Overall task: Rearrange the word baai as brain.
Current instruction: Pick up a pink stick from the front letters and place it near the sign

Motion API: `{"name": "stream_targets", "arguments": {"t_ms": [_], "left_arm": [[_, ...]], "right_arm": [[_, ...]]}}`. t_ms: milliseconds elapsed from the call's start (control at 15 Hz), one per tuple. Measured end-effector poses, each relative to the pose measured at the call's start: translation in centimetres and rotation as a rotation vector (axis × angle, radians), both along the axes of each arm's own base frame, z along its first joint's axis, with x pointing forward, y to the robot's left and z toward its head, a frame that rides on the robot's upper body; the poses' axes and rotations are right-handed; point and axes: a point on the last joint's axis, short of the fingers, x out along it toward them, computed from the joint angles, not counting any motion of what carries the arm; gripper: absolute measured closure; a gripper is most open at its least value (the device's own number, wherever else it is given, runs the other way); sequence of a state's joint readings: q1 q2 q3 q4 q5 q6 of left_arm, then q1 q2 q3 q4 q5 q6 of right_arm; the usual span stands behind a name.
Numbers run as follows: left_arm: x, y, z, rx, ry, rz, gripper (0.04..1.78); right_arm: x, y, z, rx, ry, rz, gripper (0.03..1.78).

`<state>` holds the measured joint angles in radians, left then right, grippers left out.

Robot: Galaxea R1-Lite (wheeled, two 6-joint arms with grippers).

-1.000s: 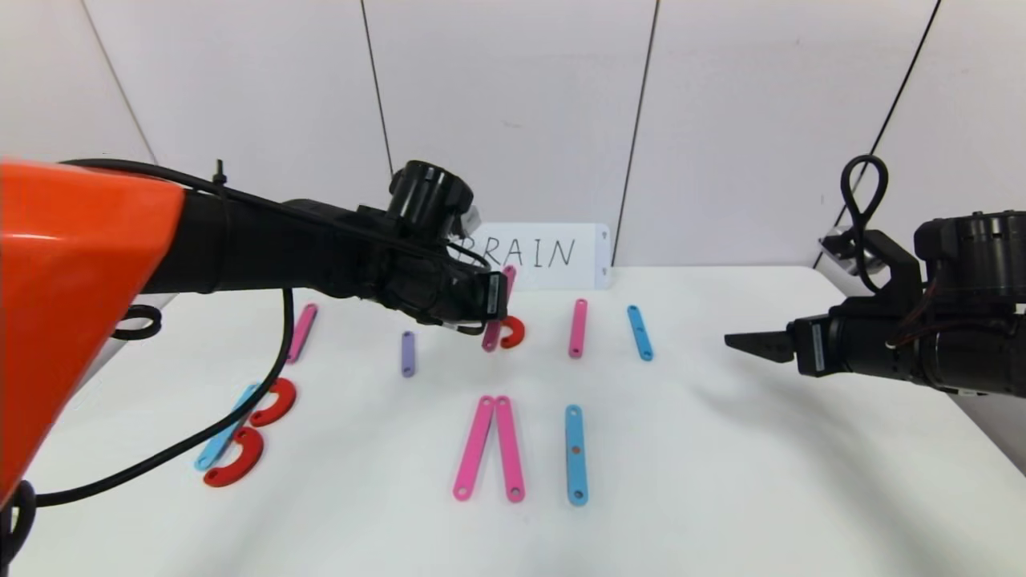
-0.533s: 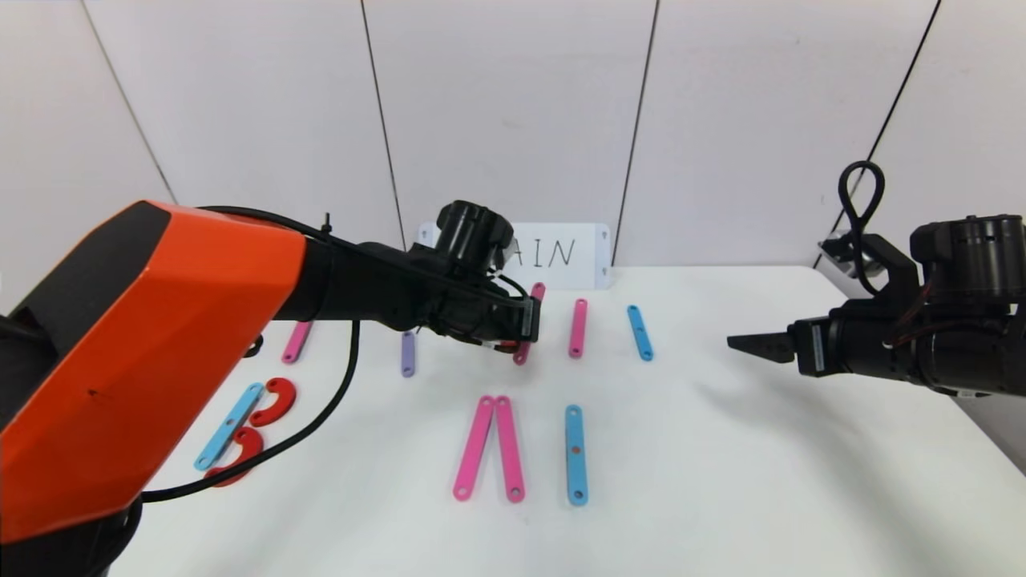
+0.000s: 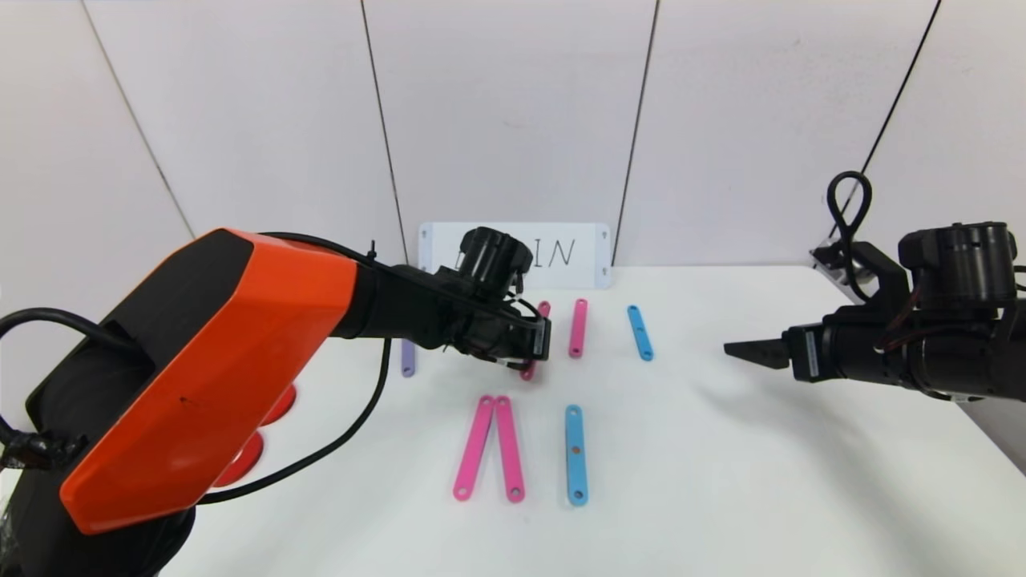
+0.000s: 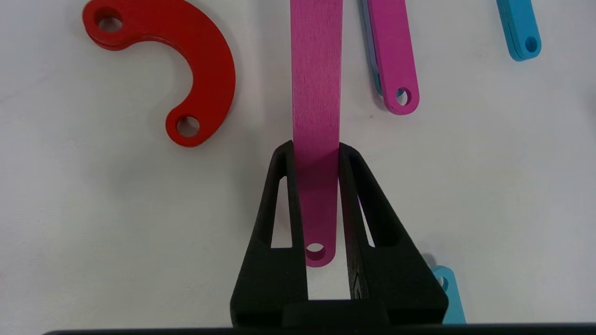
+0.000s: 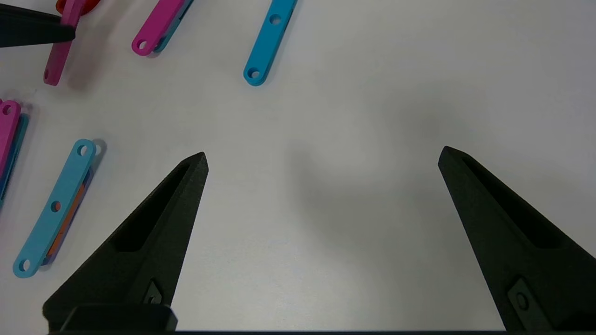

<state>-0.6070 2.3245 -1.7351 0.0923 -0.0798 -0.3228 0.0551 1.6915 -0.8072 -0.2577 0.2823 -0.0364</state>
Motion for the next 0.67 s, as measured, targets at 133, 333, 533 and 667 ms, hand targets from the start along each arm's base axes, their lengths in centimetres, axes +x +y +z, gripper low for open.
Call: {"name": "stream_targets", "arguments": {"t_ms": [133, 333, 533, 667], "left_arm": [[0.0, -0.2, -0.5, 0.003, 0.009, -0.002, 1.55], [0.0, -0.6, -1.0, 0.015, 0.012, -0.003, 1.55], [-0.1, -0.9, -1.3, 0.023, 0.012, -0.007, 1.47], [-0.2, -0.9, -1.3, 0.024, 0.013, -0.008, 1.31]], "right_arm": [[0.1, 0.0, -0.1, -0.001, 0.003, -0.001, 0.08], [0.1, 0.0, -0.2, -0.002, 0.006, 0.0, 0.08], [0.1, 0.0, -0.2, -0.002, 0.006, 0.0, 0.08], [0.1, 0.0, -0.2, -0.002, 0.006, 0.0, 0.08]]}}
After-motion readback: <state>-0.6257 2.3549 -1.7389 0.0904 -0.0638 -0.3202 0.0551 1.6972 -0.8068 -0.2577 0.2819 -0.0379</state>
